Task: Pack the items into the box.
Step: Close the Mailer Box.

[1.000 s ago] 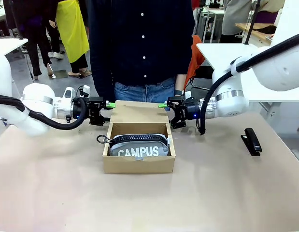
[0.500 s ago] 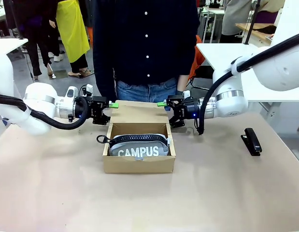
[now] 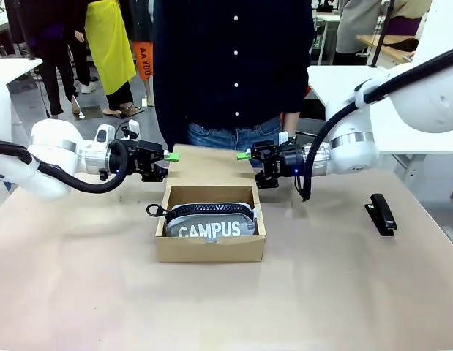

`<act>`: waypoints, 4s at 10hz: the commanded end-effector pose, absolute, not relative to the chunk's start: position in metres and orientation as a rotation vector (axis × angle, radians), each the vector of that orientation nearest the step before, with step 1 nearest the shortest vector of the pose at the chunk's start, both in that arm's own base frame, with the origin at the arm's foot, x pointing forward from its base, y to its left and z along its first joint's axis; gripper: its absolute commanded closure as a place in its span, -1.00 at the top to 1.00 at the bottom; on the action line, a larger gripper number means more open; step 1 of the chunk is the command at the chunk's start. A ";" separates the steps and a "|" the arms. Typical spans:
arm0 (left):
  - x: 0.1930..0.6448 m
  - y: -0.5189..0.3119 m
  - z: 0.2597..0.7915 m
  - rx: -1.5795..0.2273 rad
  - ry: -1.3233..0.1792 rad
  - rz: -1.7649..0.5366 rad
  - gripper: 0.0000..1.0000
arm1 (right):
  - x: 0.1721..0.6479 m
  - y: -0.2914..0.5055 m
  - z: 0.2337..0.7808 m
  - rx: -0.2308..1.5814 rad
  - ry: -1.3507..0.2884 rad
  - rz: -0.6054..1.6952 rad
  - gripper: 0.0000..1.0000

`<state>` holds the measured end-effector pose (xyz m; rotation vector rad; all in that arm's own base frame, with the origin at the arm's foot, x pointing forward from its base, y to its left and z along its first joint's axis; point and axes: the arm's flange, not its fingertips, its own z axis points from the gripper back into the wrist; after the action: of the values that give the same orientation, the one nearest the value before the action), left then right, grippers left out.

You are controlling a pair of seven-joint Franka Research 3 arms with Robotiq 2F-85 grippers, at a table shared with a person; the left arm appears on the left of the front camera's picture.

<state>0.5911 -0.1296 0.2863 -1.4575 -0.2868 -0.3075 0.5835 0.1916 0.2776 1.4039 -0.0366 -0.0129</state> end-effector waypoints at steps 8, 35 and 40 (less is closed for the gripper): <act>0.554 -0.126 0.318 -1.484 -0.379 -0.450 0.37 | 0.548 0.187 0.304 1.386 -0.111 0.080 0.64; 0.443 -0.048 0.348 -1.416 -1.064 -1.191 0.37 | 0.410 0.099 0.336 1.170 -0.903 0.671 0.65; 0.459 -0.066 0.340 -1.344 -1.249 -1.091 0.37 | 0.430 0.119 0.338 1.144 -0.946 0.712 0.65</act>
<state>0.4555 -0.0373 0.3478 -1.3849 -1.2130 -1.0667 0.4159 0.0991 0.3398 1.2045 -0.9309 0.6721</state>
